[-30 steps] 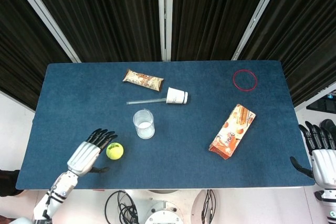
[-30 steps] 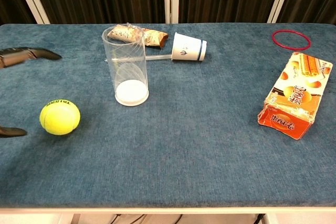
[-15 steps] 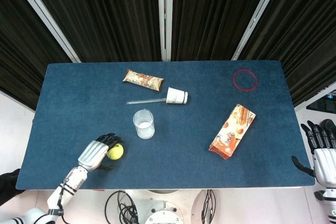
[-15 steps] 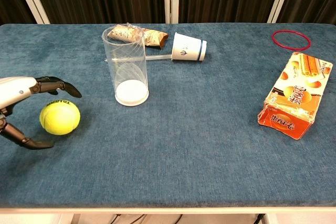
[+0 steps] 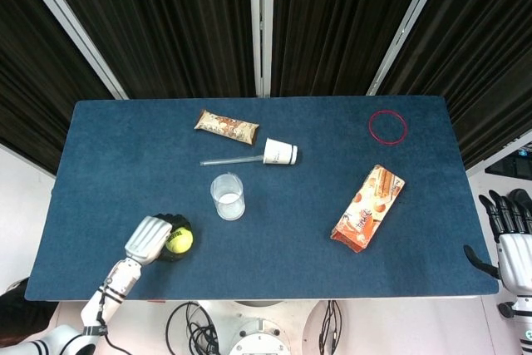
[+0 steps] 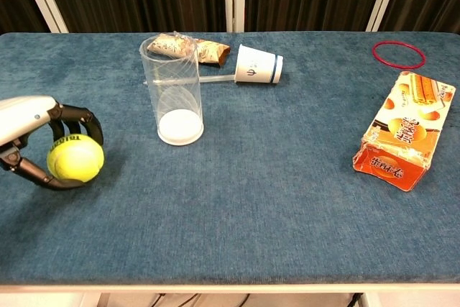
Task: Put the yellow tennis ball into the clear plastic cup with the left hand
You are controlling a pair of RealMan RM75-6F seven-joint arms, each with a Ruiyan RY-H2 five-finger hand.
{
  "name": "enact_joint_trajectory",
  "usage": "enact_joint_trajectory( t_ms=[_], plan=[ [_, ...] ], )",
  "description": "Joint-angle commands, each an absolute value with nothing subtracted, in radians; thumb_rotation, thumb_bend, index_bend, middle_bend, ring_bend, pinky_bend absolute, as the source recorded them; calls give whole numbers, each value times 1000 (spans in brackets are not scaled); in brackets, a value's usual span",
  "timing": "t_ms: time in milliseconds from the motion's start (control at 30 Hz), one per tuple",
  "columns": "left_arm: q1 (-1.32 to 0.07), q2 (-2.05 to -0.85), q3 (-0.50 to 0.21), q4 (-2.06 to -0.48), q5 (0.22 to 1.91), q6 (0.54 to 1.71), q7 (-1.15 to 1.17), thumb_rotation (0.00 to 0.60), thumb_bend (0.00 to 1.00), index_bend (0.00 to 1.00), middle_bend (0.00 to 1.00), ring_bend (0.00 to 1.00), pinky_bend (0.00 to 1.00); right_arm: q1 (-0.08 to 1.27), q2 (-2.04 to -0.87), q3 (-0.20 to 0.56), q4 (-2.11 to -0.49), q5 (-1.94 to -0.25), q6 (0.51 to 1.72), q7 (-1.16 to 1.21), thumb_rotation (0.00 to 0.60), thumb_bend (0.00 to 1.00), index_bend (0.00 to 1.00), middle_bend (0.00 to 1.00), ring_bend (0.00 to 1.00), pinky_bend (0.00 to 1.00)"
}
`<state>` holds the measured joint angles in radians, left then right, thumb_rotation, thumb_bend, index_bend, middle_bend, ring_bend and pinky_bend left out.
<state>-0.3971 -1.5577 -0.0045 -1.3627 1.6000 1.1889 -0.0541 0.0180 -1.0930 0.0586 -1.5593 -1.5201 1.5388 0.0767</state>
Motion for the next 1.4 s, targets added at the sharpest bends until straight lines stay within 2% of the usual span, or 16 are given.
enact_joint_trajectory(
  t_ms=[33,233,400,533,900,1400],
  plan=[
    [-393,-1522,-27,-1403,1599,1232,-39,600,204,456,488,436,513,17,-1092,59,-1559,-1520,1540,78,600,199,0,0,0,0],
    [-393,-1404,-103,-1533,1570,1302,4,600,204,456,494,442,519,18,-1092,61,-1558,-1523,1543,80,600,199,0,0,0,0],
    [-437,-1318,-157,-1648,1554,1276,41,600,202,456,494,440,521,23,-1090,62,-1566,-1528,1540,72,600,199,0,0,0,0],
    [-484,-1296,-195,-1711,1521,1225,48,600,201,456,494,440,523,25,-1087,61,-1578,-1538,1544,59,600,200,0,0,0,0],
    [-620,-1380,-234,-1698,1443,1074,30,600,210,456,494,440,541,20,-1079,60,-1599,-1542,1556,44,600,203,0,0,0,0],
    [-709,-1484,-265,-1620,1374,1049,75,600,210,456,490,438,541,23,-1090,60,-1572,-1523,1536,64,600,204,0,0,0,0]
  ],
)
